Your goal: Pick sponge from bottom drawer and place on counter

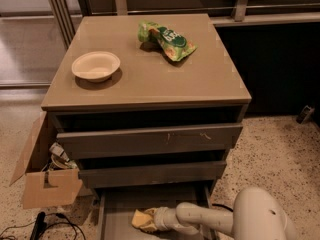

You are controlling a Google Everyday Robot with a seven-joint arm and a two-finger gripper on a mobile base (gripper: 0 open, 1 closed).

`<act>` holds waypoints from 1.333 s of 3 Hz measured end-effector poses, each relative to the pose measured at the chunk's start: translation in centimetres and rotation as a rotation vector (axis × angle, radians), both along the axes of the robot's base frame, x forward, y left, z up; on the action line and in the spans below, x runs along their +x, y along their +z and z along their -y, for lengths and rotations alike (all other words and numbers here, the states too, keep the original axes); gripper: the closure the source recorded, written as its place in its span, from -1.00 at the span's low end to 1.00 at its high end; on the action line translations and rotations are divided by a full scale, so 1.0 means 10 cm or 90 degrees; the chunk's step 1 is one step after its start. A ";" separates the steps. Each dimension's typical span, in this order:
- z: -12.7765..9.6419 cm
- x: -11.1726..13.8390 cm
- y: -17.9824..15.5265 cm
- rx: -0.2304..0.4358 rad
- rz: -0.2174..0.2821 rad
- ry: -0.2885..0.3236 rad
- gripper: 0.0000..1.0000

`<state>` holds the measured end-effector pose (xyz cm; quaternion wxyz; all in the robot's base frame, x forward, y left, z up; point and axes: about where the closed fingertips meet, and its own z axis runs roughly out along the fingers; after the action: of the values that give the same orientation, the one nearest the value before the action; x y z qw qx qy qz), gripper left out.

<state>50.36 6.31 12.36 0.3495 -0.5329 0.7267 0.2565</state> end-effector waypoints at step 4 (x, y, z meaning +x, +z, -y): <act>0.41 -0.58 1.47 -0.003 0.147 0.010 1.00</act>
Offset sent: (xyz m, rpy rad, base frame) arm -0.0439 -0.0254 0.1154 -0.0232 -0.1451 0.0311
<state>44.58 2.18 27.08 0.4272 -0.5656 0.6780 0.1946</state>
